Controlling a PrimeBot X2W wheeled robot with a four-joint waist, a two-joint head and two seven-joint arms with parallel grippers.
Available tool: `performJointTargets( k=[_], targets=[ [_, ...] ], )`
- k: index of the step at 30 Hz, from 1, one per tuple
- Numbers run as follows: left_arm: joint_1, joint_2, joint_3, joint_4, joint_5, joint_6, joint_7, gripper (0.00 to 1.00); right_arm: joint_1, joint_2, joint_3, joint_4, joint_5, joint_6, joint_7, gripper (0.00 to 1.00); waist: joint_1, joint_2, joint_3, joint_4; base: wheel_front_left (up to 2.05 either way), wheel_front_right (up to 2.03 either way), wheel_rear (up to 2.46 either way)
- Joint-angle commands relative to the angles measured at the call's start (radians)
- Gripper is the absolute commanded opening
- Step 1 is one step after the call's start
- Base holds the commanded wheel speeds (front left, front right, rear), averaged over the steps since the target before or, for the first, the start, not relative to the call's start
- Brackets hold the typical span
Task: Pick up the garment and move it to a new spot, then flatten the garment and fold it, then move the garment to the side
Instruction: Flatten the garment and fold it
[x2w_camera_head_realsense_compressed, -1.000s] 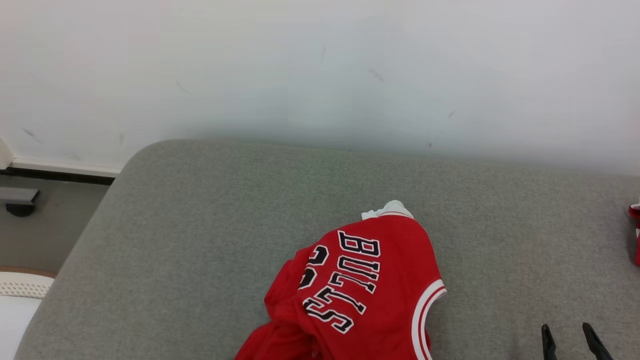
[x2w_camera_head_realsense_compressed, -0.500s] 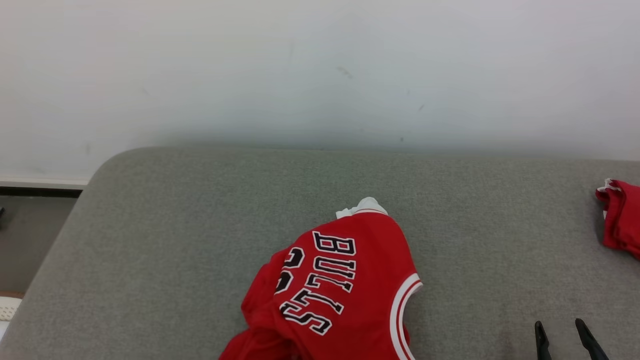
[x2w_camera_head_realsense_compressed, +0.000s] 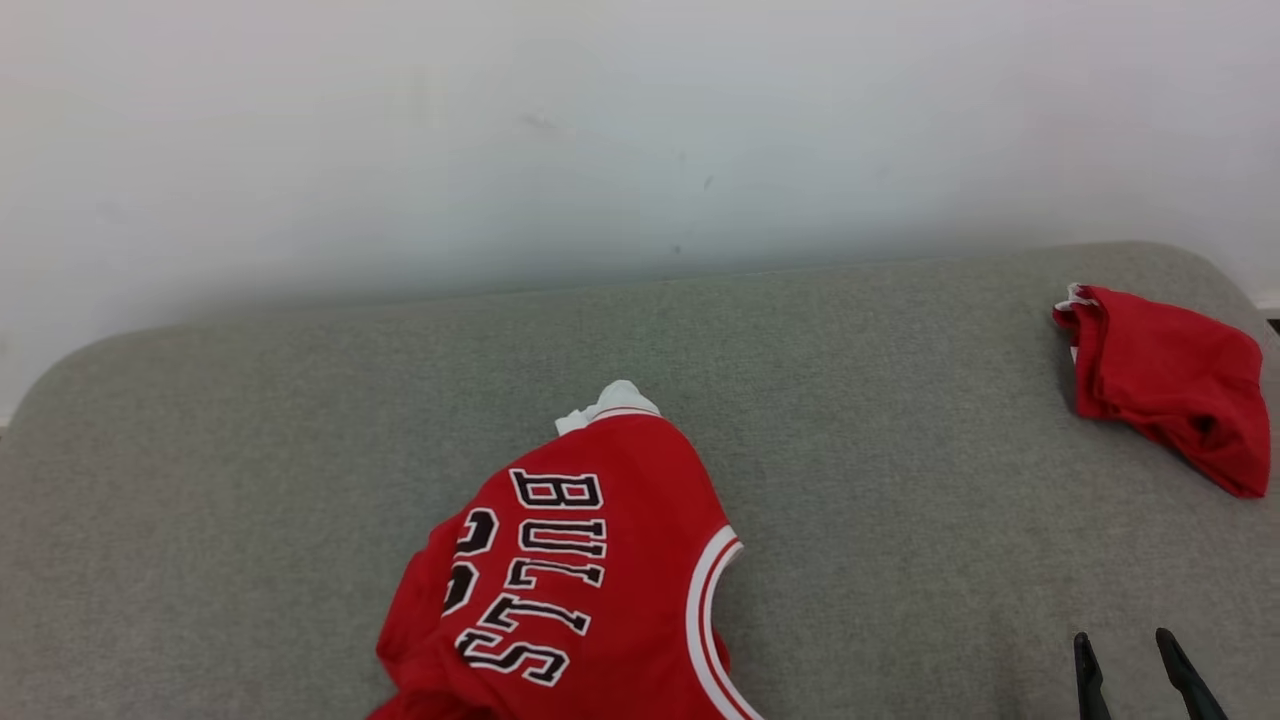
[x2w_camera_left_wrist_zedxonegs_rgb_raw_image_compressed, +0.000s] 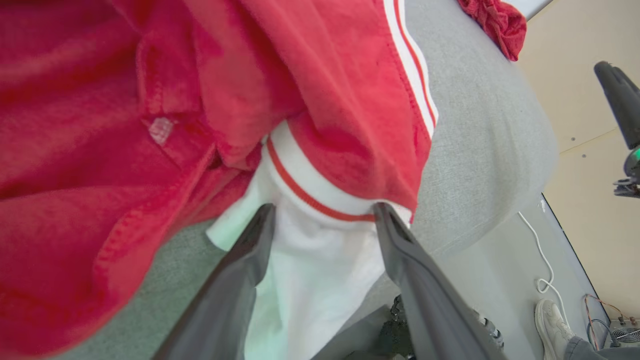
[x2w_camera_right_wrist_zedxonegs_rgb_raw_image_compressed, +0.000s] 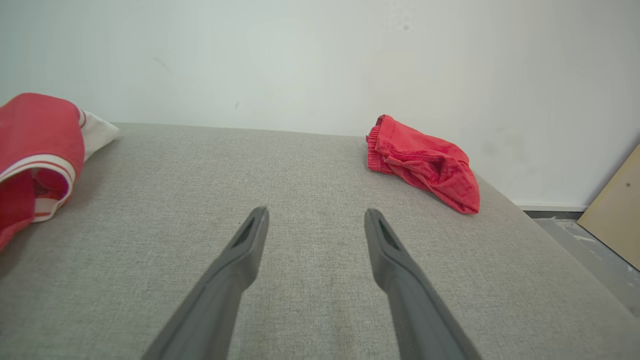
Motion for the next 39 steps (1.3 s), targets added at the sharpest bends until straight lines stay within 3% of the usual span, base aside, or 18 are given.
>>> performJointTargets(
  k=[1, 5, 7, 9, 15, 20, 26, 34, 39],
  targets=[
    [-0.007, -0.001, 0.005, 0.011, 0.005, 0.005, -0.002, 1.0, -0.012, -0.001, 0.002, -0.005, 0.006, -0.003, -0.003, 1.0, 0.0, -0.0001, 0.012, -0.019, 0.0, 0.0, 0.0],
    [-0.027, -0.003, 0.004, 0.061, 0.017, 0.015, 0.003, 0.99, -0.019, -0.001, 0.005, -0.007, 0.011, -0.003, -0.003, 1.0, 0.0, -0.0001, 0.027, -0.04, 0.0, 0.0, 0.0],
    [-0.034, -0.012, -0.004, 0.075, 0.008, 0.001, 0.001, 0.44, -0.021, -0.002, 0.004, -0.007, 0.014, -0.003, -0.003, 1.0, 0.0, -0.0001, 0.032, -0.047, 0.0, 0.0, 0.0],
    [-0.044, -0.028, -0.001, 0.074, -0.014, -0.013, -0.001, 0.0, -0.022, -0.002, 0.003, -0.009, 0.015, -0.003, -0.003, 1.0, 0.0, -0.0001, 0.034, -0.05, 0.0, 0.0, 0.0],
    [-0.072, -0.07, 0.01, -0.051, -0.126, -0.083, 0.043, 0.0, -0.02, -0.002, -0.001, -0.005, 0.014, -0.003, -0.003, 1.0, 0.0, -0.0001, 0.03, -0.054, 0.0, 0.0, 0.0],
    [-0.11, -0.077, 0.059, -0.253, -0.224, -0.092, 0.083, 0.0, -0.024, -0.002, -0.002, 0.002, 0.016, -0.003, -0.003, 1.0, 0.0, -0.0001, 0.012, -0.054, 0.0, 0.0, 0.0],
    [-0.245, -0.08, 0.174, -0.408, -0.294, -0.04, 0.132, 0.0, -0.027, -0.002, 0.007, 0.013, 0.02, -0.003, -0.003, 1.0, 0.0, -0.0001, 0.0, -0.048, 0.0, 0.0, 0.0],
    [-0.435, -0.035, 0.352, -0.419, -0.362, 0.035, 0.193, 0.0, -0.035, -0.001, 0.019, 0.02, 0.024, -0.003, -0.003, 1.0, 0.0, -0.0001, -0.011, -0.068, 0.0, 0.0, 0.0],
    [-0.469, -0.024, 0.481, -0.433, -0.481, 0.074, 0.215, 0.0, -0.022, -0.002, 0.014, 0.018, 0.029, -0.003, -0.003, 1.0, 0.0, -0.0001, -0.013, -0.074, 0.0, 0.0, 0.0]
  ],
)
